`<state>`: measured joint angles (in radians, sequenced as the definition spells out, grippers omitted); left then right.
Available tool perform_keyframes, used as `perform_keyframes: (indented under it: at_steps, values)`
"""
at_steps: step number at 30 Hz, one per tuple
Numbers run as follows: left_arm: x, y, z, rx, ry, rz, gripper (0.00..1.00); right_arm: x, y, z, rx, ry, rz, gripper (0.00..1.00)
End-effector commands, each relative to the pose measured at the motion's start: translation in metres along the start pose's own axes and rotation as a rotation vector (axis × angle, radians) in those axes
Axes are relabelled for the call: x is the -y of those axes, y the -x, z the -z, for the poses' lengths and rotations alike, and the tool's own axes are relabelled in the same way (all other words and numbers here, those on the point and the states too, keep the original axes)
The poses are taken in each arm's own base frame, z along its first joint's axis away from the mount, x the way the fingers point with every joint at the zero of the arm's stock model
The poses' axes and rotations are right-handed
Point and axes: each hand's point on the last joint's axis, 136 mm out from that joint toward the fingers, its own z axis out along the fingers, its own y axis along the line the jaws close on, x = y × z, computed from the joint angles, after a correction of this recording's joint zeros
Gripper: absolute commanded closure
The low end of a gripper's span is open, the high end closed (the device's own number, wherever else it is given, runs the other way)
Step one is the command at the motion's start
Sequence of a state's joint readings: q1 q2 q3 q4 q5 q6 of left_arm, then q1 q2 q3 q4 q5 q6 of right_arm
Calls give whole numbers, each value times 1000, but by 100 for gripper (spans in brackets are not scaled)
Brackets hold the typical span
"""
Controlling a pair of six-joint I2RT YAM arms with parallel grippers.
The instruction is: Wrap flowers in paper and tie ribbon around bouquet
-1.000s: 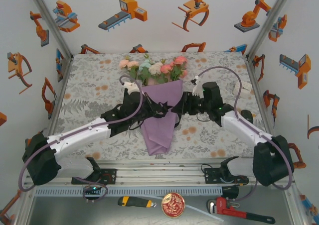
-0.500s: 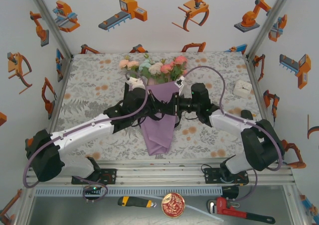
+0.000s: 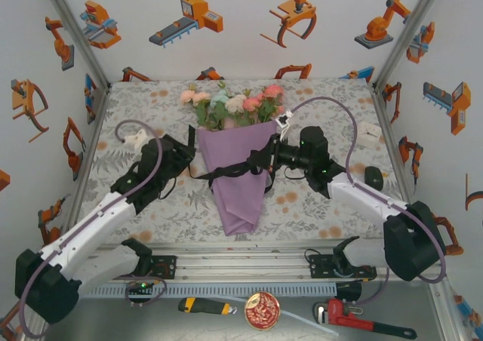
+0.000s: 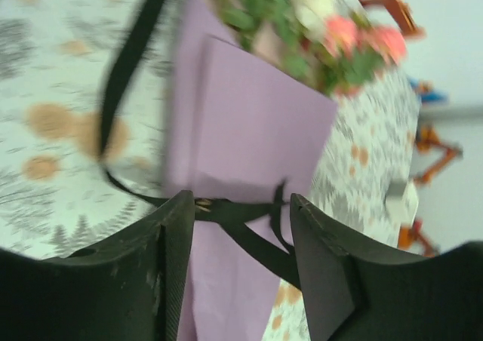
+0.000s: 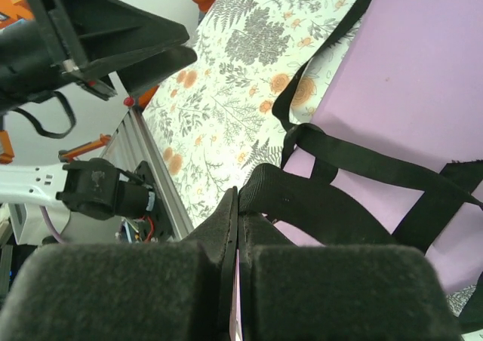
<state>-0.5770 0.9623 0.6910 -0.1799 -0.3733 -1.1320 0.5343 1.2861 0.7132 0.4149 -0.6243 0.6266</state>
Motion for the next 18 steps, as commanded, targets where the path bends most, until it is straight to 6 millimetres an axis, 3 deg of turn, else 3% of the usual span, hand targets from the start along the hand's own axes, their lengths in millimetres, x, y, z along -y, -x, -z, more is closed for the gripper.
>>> perform_keyframes:
  at_steps: [1,7,10,12,16,18]
  values:
    - [-53,-23,-16,-68,103,238,43,5,0,2,11,-32,-29,100]
    - [-68,-48,-44,-164,183,355,36,5,2,0,6,-36,-38,100]
    - [-89,-58,-55,-155,282,388,35,4,4,0,6,-37,-40,100]
    - [-96,-61,-64,-139,298,384,38,4,4,1,7,-38,-41,100]
    - [-87,-66,-84,-153,260,377,45,1,5,2,0,-34,-38,100]
    - [-85,-68,-89,-156,264,379,54,0,4,2,-5,-34,-38,100]
